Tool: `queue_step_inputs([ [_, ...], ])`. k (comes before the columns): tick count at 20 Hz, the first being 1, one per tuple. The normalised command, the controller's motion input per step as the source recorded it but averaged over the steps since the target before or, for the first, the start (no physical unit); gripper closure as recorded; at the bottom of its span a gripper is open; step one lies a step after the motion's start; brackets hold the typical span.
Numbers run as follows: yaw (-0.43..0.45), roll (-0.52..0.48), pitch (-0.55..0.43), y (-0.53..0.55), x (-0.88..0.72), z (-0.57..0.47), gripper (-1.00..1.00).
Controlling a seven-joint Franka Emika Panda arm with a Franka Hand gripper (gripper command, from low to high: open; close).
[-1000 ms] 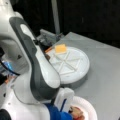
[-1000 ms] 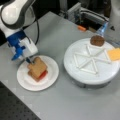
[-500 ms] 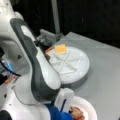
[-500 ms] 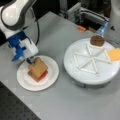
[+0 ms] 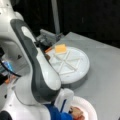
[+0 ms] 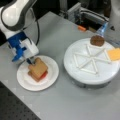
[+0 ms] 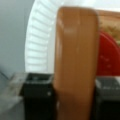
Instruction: Ingredient selection for cheeseburger or sandwich
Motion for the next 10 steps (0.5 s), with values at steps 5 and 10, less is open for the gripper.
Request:
queue_step_inputs([
  [5, 0.182, 0.046, -0.050, -0.24, 0.16, -0.08, -1.00],
  [10, 0.201, 0.055, -0.044, -0.30, 0.17, -0.03, -1.00],
])
